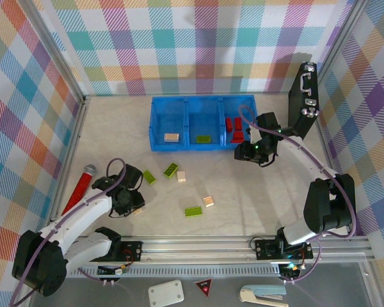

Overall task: Sort the legos into containers by color
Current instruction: Pick up the lego from the bottom-left of the table, then place the lego in the container.

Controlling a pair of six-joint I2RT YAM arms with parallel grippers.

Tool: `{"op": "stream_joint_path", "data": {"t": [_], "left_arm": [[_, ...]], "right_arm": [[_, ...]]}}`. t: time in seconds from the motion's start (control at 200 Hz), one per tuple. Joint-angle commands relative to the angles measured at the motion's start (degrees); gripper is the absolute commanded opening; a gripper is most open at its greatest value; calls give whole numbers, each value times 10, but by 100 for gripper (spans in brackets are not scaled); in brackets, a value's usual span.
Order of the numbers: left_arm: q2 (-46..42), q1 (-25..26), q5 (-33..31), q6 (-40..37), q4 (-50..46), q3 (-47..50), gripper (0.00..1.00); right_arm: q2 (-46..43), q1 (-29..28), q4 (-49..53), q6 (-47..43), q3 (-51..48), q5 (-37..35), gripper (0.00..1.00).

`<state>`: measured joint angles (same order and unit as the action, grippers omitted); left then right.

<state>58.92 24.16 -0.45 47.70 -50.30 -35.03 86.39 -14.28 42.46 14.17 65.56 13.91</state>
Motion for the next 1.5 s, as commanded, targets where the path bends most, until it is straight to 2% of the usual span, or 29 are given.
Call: {"op": "stream_joint_path", "data": {"t": [0.0, 0.495, 0.82, 0.99, 1.305, 1.495], "left_arm": [[26, -8, 2, -56, -8, -44, 33], [179, -8, -14, -191, -17, -233, 36], [315, -9, -22, -275, -31, -375, 36], [401, -11, -29, -317, -52, -484, 36], [549, -21, -9, -342, -75, -684, 36], [636, -23, -34, -354, -92, -789, 36]], "right_arm": [[-17, -2, 8, -4, -6, -6, 52], [-32, -2, 44, -6, 2, -27, 52], [-45, -2, 67, -3, 11, -51, 52], [-49, -2, 80, 2, 17, -58, 52], [-65, -2, 104, 5, 22, -81, 52], [-71, -2, 122, 0, 26, -91, 52]]}}
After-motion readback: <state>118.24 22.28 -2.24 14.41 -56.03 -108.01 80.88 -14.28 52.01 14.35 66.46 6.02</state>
